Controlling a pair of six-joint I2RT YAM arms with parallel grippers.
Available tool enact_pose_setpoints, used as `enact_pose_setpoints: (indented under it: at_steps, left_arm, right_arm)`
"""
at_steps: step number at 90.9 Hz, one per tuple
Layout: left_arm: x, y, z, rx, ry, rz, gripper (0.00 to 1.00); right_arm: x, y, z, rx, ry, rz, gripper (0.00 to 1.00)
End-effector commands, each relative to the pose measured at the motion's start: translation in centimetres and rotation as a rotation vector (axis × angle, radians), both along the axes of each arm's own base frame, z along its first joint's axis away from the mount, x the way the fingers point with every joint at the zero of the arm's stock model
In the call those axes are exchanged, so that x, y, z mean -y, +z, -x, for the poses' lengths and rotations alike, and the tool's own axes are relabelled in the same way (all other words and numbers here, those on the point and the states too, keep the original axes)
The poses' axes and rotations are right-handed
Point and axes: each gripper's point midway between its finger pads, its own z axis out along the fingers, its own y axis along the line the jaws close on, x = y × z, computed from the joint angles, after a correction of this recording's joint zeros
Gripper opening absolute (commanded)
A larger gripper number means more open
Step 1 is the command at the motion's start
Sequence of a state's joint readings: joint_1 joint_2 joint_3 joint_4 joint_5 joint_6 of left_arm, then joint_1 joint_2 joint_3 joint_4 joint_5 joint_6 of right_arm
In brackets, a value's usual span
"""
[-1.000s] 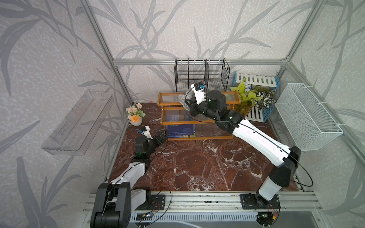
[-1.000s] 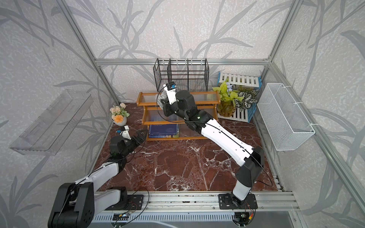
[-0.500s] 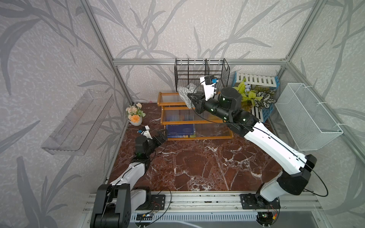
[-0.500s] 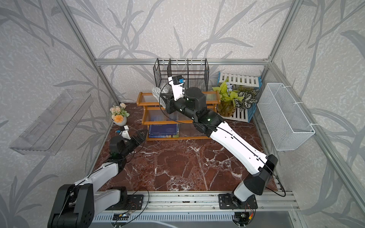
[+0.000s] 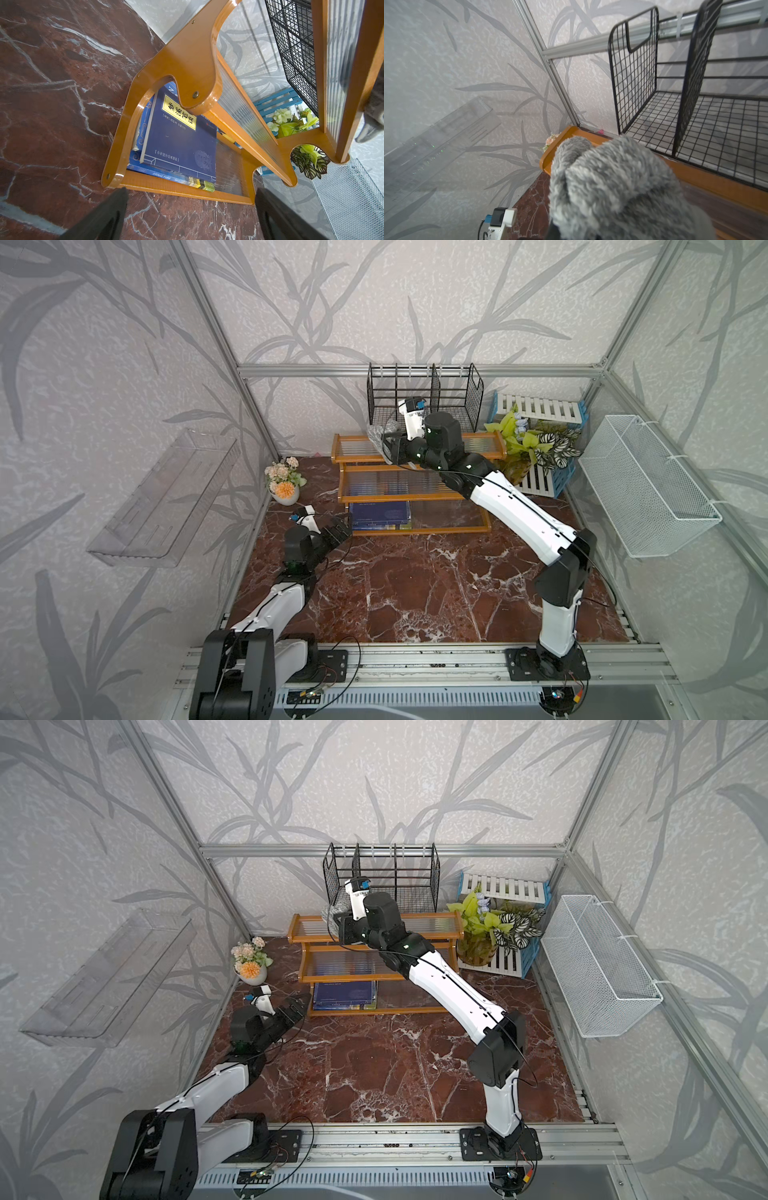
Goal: Wipe the bookshelf clean with a cloth
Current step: Wipe the dust from the shelf.
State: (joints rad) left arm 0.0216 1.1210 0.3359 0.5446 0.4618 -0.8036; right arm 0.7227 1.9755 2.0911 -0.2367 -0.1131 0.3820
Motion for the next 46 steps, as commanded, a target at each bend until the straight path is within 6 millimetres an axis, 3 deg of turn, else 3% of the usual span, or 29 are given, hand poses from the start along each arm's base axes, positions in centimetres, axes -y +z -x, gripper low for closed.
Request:
enact_pose_setpoints:
  at_steps: [1,10,21,46]
  left_arm:
    - [0.0,0.5,0.0,0.02,0.001,-0.016,1.0]
    - [-0.1,0.4,0.1,0.019,0.003,-0.017,1.0]
    - [0.0,0.3,0.0,0.018,0.001,-0.015,1.0]
    - [-0.1,0.3,0.0,0.018,0.002,-0.017,1.0]
  right_arm:
    - [0.4,-1.3,-1.2,-0.039,-0.065,0.054,0.0]
    - [1.5,-3.6,-2.3,-0.086,-0.141,0.114,0.0]
    - [4.6,-5.0,-2.9,-0.112,-0.248,0.151,0.0]
    - [16.4,-6.5,-3.6,-0.162,-0.516,0.169,0.0]
